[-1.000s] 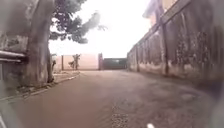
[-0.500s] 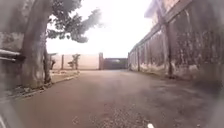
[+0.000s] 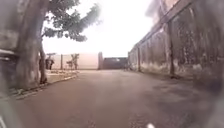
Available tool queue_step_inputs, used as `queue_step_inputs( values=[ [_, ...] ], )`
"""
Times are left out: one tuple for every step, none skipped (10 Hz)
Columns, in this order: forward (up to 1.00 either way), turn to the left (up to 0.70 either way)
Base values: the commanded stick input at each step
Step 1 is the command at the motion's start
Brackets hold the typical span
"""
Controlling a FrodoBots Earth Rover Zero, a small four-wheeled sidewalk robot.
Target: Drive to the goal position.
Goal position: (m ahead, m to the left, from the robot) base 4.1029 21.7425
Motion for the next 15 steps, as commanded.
queue_step_inputs(
  values=[
    [0.45,0.00],
    [0.45,0.00],
    [0.45,0.00],
    [0.45,0.00],
    [0.45,0.00],
    [0.45,0.00],
    [0.45,0.00],
    [0.45,0.00],
    [0.45,0.00],
    [0.45,0.00],
    [0.45,0.00],
    [0.45,0.00],
    [0.45,0.00],
    [0.45,-0.05],
    [0.45,-0.20]
  ],
)
